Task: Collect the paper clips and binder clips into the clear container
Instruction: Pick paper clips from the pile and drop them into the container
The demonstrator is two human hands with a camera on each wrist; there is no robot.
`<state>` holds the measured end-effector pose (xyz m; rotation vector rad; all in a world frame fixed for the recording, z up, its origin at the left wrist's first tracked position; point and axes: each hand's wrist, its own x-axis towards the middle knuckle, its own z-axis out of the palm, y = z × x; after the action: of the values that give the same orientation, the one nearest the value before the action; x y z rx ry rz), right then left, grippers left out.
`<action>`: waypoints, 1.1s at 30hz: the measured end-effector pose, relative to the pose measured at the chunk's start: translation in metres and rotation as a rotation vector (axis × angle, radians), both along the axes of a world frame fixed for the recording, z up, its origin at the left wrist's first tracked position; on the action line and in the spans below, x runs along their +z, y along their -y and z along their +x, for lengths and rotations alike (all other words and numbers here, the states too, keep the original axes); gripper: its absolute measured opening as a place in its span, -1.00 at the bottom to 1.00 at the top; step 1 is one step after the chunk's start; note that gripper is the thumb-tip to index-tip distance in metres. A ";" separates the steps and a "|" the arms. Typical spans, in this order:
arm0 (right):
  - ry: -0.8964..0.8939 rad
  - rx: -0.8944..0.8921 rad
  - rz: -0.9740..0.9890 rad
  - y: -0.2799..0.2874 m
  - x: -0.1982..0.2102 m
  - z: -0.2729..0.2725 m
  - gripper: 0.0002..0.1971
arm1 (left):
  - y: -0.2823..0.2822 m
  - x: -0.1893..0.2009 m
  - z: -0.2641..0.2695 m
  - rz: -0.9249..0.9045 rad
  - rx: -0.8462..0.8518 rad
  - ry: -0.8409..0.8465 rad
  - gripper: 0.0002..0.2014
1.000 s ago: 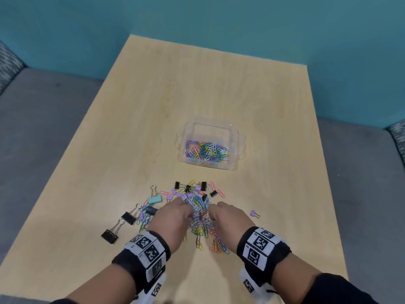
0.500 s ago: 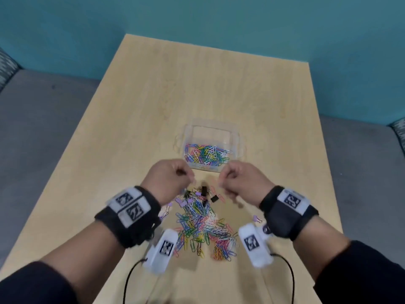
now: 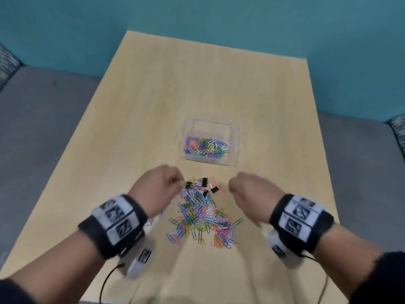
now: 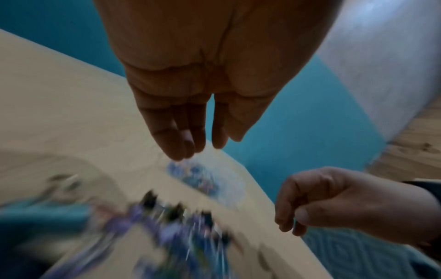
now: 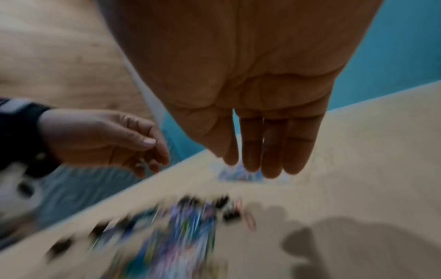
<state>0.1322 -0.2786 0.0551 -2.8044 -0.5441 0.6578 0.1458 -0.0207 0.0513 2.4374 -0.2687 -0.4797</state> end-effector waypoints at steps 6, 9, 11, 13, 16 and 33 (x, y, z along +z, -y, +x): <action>-0.217 0.423 -0.311 0.010 -0.029 -0.093 -0.75 | -0.011 -0.036 -0.112 0.266 -0.539 -0.248 -0.60; -0.095 0.465 -0.275 -0.008 -0.037 -0.102 -0.77 | 0.007 -0.054 -0.132 0.266 -0.513 -0.009 -0.75; 0.018 0.432 -0.152 -0.025 -0.046 -0.102 -0.74 | 0.017 -0.062 -0.134 0.258 -0.420 0.110 -0.80; 0.084 0.339 -0.054 -0.036 -0.048 -0.103 -0.75 | 0.020 -0.064 -0.132 0.261 -0.296 0.175 -0.86; 0.106 0.004 -0.013 -0.034 -0.042 -0.109 -0.66 | 0.007 -0.064 -0.133 0.314 -0.117 0.153 -0.52; 0.019 -0.124 -0.134 -0.070 -0.063 -0.090 -0.37 | 0.039 -0.082 -0.088 0.381 -0.237 0.096 -0.35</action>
<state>0.0418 -0.2089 -0.0082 -2.9425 -0.3370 0.6666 0.0579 -0.0594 -0.0311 2.8198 -0.5549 -0.5587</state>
